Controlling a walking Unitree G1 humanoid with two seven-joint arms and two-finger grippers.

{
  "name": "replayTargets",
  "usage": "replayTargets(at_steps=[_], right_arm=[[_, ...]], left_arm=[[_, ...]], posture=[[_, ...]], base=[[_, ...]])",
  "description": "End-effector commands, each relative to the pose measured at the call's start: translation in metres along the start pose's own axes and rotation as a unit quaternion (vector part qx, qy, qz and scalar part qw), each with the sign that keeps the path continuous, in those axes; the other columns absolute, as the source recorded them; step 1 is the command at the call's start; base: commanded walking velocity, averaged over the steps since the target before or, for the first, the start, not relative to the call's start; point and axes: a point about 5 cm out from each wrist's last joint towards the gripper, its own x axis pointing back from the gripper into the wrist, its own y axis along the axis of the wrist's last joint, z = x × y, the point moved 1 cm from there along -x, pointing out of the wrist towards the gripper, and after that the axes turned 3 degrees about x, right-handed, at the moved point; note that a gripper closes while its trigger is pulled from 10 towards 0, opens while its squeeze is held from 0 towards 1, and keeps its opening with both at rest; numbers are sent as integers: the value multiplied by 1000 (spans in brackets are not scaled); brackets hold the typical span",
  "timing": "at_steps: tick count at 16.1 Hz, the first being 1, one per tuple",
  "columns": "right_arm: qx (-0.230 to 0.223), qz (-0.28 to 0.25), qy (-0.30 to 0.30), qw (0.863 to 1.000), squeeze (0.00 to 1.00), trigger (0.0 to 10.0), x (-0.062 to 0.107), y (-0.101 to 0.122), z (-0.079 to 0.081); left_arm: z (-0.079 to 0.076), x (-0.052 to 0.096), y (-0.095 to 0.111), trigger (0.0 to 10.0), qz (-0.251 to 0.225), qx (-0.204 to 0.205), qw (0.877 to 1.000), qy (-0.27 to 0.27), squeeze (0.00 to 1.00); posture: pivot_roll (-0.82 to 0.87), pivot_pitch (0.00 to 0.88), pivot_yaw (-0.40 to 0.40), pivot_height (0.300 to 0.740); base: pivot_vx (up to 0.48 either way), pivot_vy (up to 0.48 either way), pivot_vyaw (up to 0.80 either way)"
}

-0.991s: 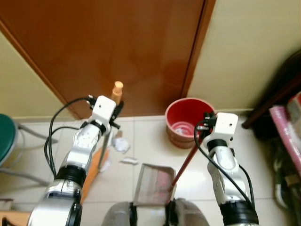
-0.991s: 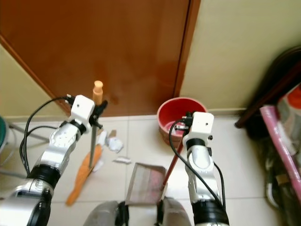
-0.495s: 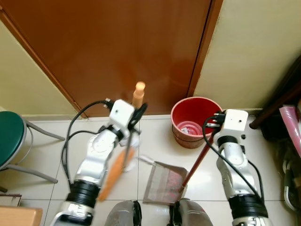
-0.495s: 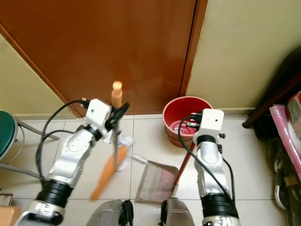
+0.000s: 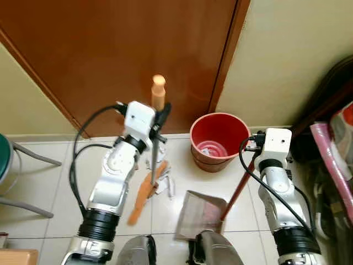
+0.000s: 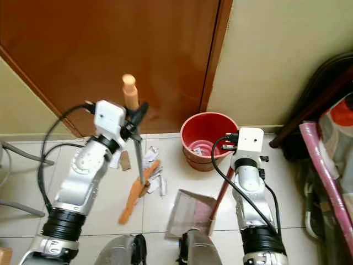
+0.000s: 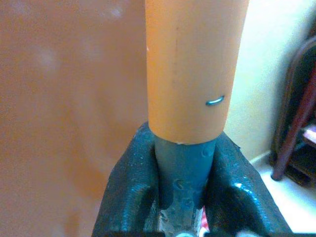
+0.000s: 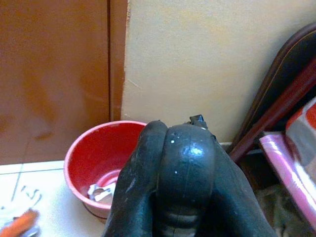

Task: Sweep floor

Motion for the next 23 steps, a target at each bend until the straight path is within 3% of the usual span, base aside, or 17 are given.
replayTargets(at_steps=[1, 3, 8, 10, 13, 15, 17, 19, 23], right_arm=[[43, 27, 0, 999, 0, 10000, 0, -12, -5], [45, 26, 3, 999, 0, 10000, -2, -10, -4], [48, 30, 7, 998, 0, 10000, -1, -12, -2], [47, 30, 7, 998, 0, 10000, 0, -12, -2], [31, 21, 20, 999, 0, 10000, 4, -10, -3], [15, 8, 38, 999, 0, 10000, 15, -7, -8], [14, 3, 43, 999, 0, 10000, 25, -6, -16], [18, -6, 50, 999, 0, 10000, 35, -1, -24], [41, -22, 66, 997, 0, 10000, 50, 11, -32]], left_arm=[[6, -5, 31, 10000, -58, -28, 998, 8, 0], [18, -7, 54, 10000, -102, -47, 993, 38, 0], [36, -11, 91, 10000, -154, -62, 984, 70, 0], [47, -11, 92, 10000, -155, -78, 981, 88, 0], [76, -6, 76, 10000, -126, -107, 977, 138, 0], [98, -3, 56, 10000, -88, -132, 969, 187, 0], [109, -2, 38, 10000, -59, -151, 964, 209, 0], [110, -7, 23, 10000, -39, -176, 961, 211, 0], [98, -20, -2, 10000, -14, -184, 963, 197, 0]], posture=[[3, 147, -55, 740], [2, 141, -60, 740], [1, 132, -60, 740], [-7, 136, -58, 740], [-37, 155, -65, 740], [-82, 180, -77, 740], [-122, 197, -86, 740], [-176, 219, -100, 740], [-255, 244, -125, 740]], base=[[0, 0, 0], [0, 0, 0], [0, 0, 0], [0, 0, 0], [0, 0, 0], [0, 0, 0], [0, 0, 0], [0, 0, 0], [0, 0, 0]])
